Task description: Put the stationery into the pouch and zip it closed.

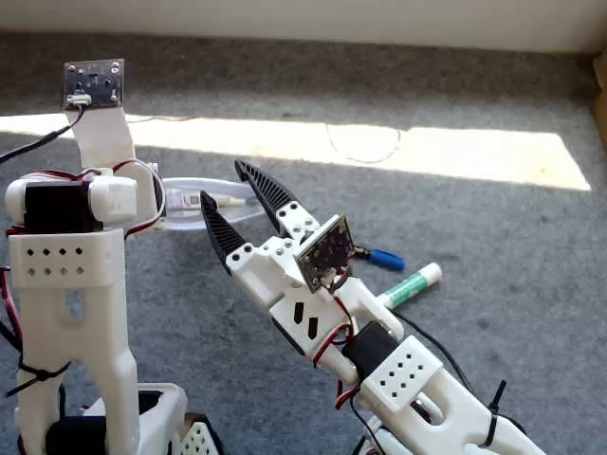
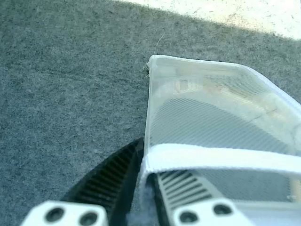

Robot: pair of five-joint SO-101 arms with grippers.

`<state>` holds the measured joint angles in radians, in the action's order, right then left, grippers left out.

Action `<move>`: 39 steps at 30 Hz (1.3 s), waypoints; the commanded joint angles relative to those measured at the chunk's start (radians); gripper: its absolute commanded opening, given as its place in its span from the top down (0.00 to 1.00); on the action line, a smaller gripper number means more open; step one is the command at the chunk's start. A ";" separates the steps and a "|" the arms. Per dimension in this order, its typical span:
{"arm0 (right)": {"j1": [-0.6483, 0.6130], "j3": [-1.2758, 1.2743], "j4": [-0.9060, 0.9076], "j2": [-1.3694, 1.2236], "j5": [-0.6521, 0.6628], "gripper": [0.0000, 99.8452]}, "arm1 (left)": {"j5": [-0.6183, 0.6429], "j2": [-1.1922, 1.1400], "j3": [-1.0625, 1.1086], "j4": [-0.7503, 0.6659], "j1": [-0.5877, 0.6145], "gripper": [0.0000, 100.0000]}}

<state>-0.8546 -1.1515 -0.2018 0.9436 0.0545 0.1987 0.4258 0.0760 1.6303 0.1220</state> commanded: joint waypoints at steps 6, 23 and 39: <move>0.070 0.061 0.254 0.041 0.002 0.87 | 0.008 -0.013 0.012 -0.018 -0.013 0.99; 0.360 0.193 0.843 0.346 -0.055 0.87 | 0.008 -0.013 0.013 -0.017 -0.013 0.99; 0.625 0.288 1.216 0.344 -0.126 0.87 | 0.008 -0.013 0.015 -0.014 -0.013 0.99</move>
<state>-0.2915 -0.8523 1.0104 1.2720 -0.0606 0.1987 0.4258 0.0852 1.6303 0.1204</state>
